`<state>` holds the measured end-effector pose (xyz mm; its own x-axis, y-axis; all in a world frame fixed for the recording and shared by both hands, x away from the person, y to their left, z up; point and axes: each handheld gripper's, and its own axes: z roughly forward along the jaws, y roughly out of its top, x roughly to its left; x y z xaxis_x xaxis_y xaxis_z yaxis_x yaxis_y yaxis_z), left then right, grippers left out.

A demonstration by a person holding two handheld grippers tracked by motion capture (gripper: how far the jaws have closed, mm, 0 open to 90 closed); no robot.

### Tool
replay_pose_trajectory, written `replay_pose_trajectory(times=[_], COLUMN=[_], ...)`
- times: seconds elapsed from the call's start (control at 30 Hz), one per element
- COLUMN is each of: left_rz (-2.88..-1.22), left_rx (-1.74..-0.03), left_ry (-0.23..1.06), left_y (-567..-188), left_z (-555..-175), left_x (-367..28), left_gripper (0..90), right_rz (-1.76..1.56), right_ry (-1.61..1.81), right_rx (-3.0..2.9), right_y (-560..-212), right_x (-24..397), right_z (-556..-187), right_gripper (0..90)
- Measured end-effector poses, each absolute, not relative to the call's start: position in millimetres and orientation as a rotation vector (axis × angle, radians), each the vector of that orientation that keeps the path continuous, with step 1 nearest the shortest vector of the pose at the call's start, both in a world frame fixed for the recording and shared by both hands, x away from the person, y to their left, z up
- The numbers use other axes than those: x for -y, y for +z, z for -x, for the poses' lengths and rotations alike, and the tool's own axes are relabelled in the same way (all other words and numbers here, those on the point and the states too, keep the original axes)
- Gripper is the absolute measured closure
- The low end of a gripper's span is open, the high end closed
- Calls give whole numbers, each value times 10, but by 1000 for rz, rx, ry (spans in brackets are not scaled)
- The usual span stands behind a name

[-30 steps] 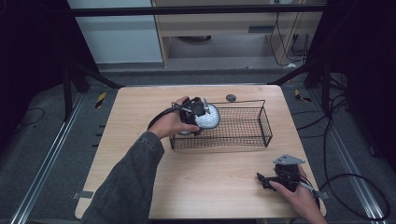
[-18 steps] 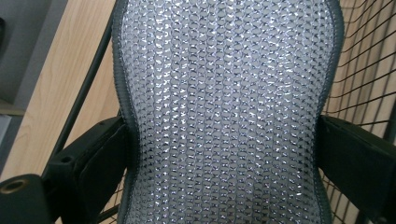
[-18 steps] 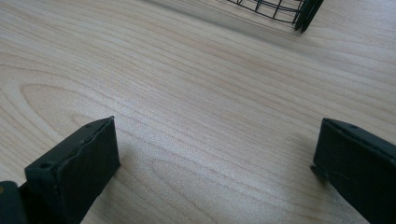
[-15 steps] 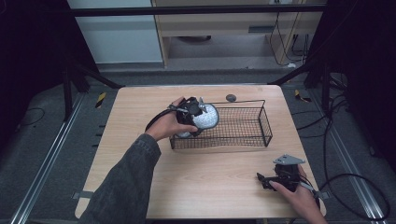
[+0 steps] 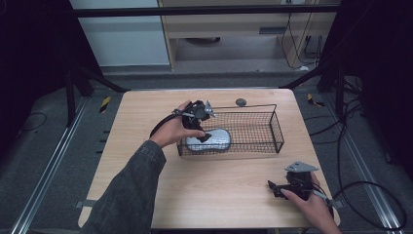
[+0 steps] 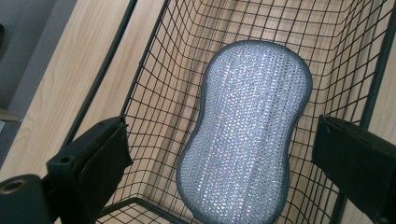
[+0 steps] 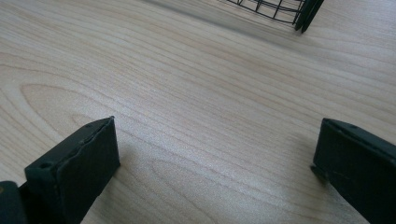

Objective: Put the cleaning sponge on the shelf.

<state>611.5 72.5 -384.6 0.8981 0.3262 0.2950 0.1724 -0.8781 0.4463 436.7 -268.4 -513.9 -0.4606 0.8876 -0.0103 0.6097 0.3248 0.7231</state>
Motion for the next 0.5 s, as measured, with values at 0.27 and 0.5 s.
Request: replay_pose_trajectory(times=[0.27,0.5], left_rz=[-2613,-2587], left_rx=[-358,-353], left_ry=[515,533], left_y=[-3815,-3780], left_z=[-6022,-5937], left_x=[-727,-722], left_gripper=[38,40], right_rz=[-1325,-1331], right_ry=[929,931], right_rx=[-2190,-2189], right_y=[-5139,-5139], right_x=[2684,2682], right_z=[-4367,-4365], right_gripper=[4,4])
